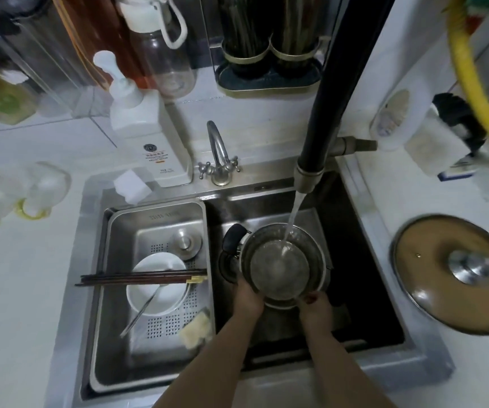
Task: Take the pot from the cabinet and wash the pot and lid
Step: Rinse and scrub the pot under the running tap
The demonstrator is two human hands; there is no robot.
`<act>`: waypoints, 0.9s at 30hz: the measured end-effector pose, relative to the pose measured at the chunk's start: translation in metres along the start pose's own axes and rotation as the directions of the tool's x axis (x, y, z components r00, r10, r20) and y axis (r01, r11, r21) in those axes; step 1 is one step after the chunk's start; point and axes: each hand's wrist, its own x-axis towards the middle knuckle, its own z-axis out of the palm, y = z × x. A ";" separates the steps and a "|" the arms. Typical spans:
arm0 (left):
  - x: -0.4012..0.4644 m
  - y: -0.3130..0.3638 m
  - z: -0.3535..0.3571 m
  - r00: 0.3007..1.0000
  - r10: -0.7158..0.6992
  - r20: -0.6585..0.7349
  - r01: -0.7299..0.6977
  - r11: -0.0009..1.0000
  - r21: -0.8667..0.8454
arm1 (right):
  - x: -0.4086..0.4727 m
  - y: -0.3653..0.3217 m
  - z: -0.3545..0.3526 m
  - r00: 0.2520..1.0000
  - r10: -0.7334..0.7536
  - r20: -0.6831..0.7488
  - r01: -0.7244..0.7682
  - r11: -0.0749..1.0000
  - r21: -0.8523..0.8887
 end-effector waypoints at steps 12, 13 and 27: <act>0.014 0.007 0.003 0.999 -0.031 -0.009 0.030 0.993 -0.115 | 0.002 -0.006 0.009 0.977 -0.024 -0.213 0.048 0.993 0.111; 0.015 0.009 0.003 0.999 -0.034 -0.008 0.032 0.988 -0.151 | 0.001 -0.009 0.008 0.976 -0.018 -0.219 0.049 0.990 0.135; -0.019 0.036 -0.026 0.998 0.004 -0.066 -0.031 0.909 -0.415 | -0.040 -0.053 -0.016 0.981 -0.044 -0.188 0.101 0.946 0.307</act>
